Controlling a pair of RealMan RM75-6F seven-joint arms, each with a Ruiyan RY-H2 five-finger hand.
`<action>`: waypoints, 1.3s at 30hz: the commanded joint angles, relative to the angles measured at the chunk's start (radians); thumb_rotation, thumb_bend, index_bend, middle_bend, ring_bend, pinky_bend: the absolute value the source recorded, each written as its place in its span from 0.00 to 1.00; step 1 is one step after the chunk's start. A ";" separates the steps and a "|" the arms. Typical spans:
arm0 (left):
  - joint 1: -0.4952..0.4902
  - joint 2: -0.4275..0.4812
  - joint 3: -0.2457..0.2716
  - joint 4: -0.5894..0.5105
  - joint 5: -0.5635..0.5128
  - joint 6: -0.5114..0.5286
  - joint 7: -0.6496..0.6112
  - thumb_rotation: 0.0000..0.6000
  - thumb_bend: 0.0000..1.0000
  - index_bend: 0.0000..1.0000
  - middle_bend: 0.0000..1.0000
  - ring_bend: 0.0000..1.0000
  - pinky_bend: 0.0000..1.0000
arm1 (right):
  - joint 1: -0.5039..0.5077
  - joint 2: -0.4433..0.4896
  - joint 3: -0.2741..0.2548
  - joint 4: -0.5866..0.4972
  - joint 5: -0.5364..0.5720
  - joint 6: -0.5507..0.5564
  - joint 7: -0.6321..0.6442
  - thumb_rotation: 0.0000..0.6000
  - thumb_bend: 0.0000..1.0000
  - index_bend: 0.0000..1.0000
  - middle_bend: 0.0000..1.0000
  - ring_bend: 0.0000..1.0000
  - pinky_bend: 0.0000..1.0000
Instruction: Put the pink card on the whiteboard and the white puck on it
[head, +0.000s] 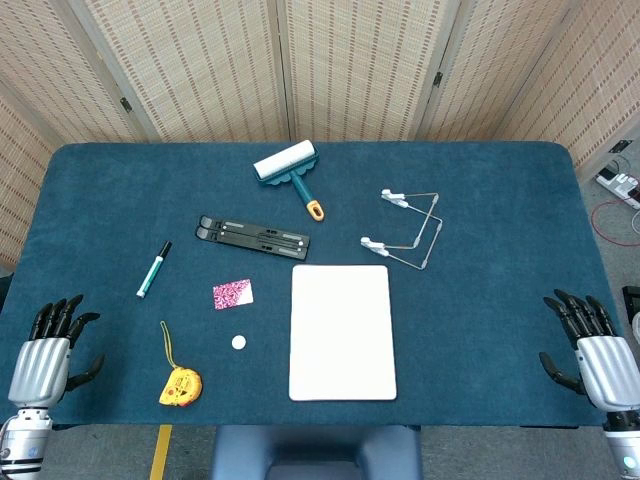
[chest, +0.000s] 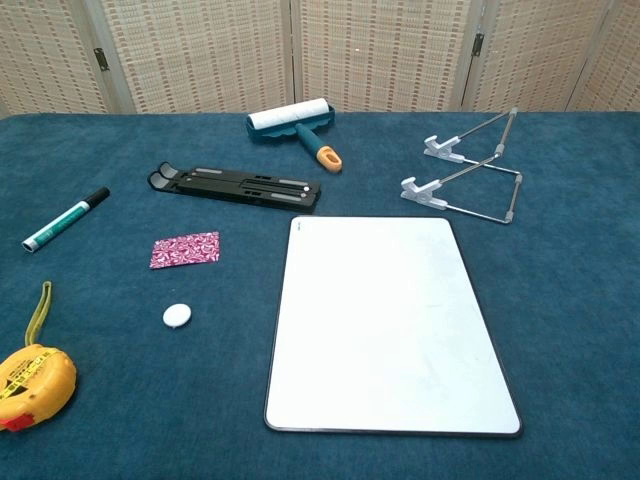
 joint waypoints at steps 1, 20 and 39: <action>0.000 -0.001 0.000 0.001 0.000 0.000 0.000 1.00 0.36 0.28 0.10 0.06 0.00 | 0.000 0.000 0.000 0.000 0.001 0.000 0.000 1.00 0.37 0.12 0.10 0.09 0.00; -0.004 0.004 -0.002 -0.005 0.011 0.003 -0.003 1.00 0.36 0.28 0.10 0.06 0.00 | -0.009 0.008 -0.002 0.000 -0.008 0.020 0.007 1.00 0.37 0.12 0.10 0.09 0.00; -0.234 0.011 -0.100 -0.121 -0.005 -0.244 0.052 1.00 0.36 0.28 0.10 0.06 0.00 | -0.005 0.017 0.003 0.002 -0.008 0.017 0.014 1.00 0.37 0.12 0.10 0.09 0.00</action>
